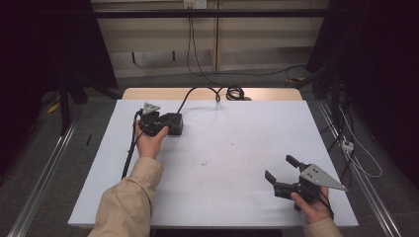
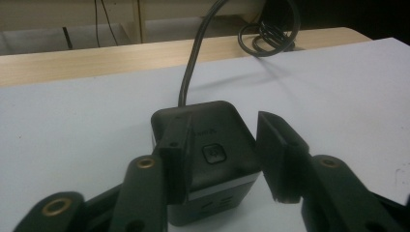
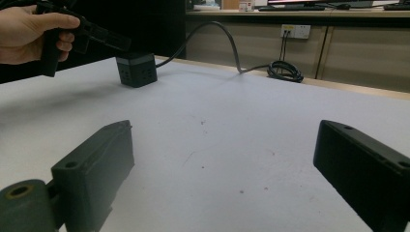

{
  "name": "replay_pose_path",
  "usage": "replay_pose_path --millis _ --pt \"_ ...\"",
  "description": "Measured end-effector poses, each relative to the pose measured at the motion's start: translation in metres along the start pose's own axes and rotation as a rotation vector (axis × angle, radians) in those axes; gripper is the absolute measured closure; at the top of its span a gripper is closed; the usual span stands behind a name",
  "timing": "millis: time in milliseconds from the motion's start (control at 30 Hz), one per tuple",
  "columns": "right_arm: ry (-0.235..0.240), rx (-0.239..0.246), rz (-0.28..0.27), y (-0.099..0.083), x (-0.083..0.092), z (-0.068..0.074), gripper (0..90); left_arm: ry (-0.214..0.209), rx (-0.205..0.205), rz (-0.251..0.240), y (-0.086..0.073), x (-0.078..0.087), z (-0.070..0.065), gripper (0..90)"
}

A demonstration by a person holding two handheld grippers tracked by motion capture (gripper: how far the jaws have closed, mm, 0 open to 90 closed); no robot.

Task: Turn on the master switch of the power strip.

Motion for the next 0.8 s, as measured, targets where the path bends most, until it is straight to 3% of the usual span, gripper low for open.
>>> replay_pose_path --millis 133,600,800 --pt "0.007 -0.001 0.004 -0.001 -0.001 0.001 6.4 -0.001 0.002 -0.005 0.001 0.004 0.001 55.2" --pt "0.012 0.004 0.005 0.000 -0.003 0.003 6.3 -0.023 0.027 -0.007 0.006 0.013 0.000 32.6" --pt "0.013 0.003 0.005 0.000 -0.003 0.003 6.3 -0.035 0.018 0.002 0.004 0.012 -0.004 26.1"
Point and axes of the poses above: each handheld gripper's, and its own axes: x roughly backward along the jaws, y roughly out of its top, z roughly to its left, the point moved 3 cm from there along -x, roughly forward along the jaws, and after that the axes turned 11 degrees about y, right-handed, at the moved point
